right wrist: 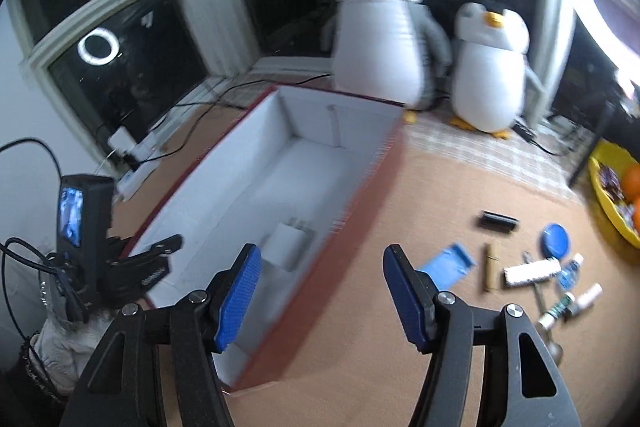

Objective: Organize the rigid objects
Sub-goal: 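Move the right gripper to the pink-white tube and grasp it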

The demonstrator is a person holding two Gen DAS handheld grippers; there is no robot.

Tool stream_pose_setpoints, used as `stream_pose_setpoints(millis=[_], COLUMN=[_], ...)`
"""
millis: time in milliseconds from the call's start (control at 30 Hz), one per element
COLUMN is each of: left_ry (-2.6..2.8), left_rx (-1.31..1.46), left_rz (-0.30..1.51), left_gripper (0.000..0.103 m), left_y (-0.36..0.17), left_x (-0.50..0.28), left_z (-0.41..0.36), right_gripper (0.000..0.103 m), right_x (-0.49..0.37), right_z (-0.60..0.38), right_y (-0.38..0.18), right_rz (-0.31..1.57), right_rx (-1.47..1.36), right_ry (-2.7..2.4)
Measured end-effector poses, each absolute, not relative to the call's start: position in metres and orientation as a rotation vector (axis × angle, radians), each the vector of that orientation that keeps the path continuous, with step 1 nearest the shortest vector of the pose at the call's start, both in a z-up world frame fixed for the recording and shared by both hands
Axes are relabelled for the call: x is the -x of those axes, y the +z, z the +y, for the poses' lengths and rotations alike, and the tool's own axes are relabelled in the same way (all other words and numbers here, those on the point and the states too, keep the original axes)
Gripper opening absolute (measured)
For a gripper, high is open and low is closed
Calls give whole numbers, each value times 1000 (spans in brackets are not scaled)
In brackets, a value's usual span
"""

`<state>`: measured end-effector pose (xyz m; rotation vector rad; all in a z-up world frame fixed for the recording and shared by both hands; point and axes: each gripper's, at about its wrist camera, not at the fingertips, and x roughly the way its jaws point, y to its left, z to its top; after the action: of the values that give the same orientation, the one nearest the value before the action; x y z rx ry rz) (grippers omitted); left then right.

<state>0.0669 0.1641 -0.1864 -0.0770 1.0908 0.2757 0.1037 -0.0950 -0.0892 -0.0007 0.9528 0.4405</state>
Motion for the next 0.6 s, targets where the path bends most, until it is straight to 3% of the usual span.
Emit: stream_pose_setpoints(millis=[300,433,600], left_ry=[299,307,324], left_rx=[29,-6,-39], left_rz=[1116,1114,1117], left_gripper=[19,28,28], left_y=[-184,-180,-177], left_x=[-68,-67,-68], left_z=[159,152,145], right_gripper=[59,59,59], right_x=[-104,-107,-117], right_z=[-232,-294,-351], right_y=[-122,-146,-167], right_rz=[1017,1061,1095], right_rx=[-155,-236,-328], right_ry=[160,33,-91])
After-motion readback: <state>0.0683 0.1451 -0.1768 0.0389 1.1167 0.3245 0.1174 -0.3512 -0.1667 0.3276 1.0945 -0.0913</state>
